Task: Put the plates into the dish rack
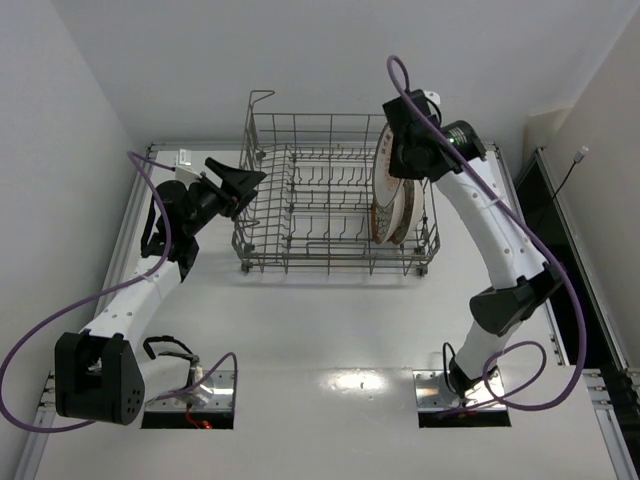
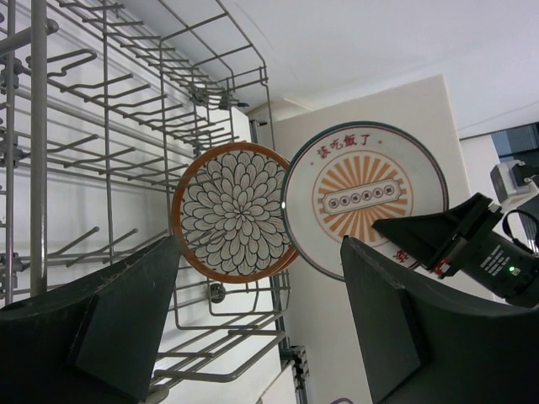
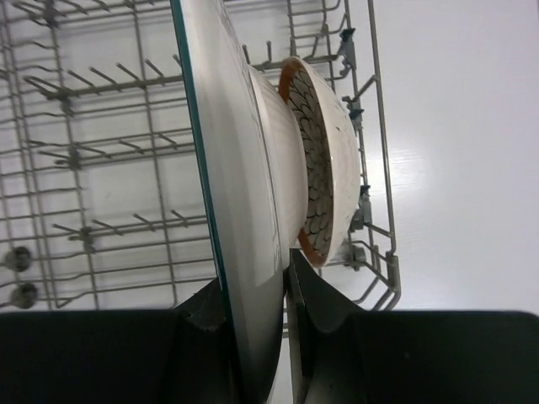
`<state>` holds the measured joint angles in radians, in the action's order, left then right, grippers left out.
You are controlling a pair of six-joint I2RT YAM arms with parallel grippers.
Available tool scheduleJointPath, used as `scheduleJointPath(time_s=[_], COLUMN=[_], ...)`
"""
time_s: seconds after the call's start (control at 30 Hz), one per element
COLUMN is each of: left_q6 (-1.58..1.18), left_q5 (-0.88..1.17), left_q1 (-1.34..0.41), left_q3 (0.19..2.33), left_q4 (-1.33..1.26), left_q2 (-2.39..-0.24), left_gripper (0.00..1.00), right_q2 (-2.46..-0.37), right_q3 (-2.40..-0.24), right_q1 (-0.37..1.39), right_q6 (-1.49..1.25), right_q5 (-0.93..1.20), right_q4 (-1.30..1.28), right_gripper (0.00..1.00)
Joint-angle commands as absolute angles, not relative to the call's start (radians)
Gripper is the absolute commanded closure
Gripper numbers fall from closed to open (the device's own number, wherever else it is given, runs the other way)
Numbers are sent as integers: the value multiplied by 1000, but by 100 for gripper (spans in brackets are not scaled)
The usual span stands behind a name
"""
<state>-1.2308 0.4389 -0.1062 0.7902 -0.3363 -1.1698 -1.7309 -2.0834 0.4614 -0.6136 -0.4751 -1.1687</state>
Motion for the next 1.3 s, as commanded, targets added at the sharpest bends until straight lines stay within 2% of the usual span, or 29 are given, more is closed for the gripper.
scheduleJointPath(time_s=[0.0,0.23,0.6,0.9,1.0,1.03,1.13,1.27], left_q6=[-1203,-1193,-1193,-1193,-1193,-1193,-1193,-1193], left_q5=[431,431,431,431,431,431,422,422], left_q1=[-112,-112,-112,-112,-112,-112,-112,-112], left_q3=[804,804,804,804,804,804,804,795], left_q4=[-298,-288,-288,-288,-288,-288,-288,-288], left_q2=[-1169,-1169,-1169,-1169,-1169,-1169,-1169,-1169], left_gripper=[25,25,25,25,25,25,25,25], right_q2=[-1764,-1878,-2009,-2095,-2095,-2095,-2095,-2074], right_q3=[-2094,-2094,-2051,-2060,-2051,-2051,-2051,-2060], right_q1=[498,555,555,537,528,528,518,499], right_q6=[-597,-597,-545,-545,-566,-566,-566,-566], right_q5=[-620,-689,-698,-568,-540,-525,-503,-483], right_q4=[-1178,-1232,-1172,-1143,-1143,-1143,-1143,-1143], right_gripper=[100,100,100,100,93,86,78,74])
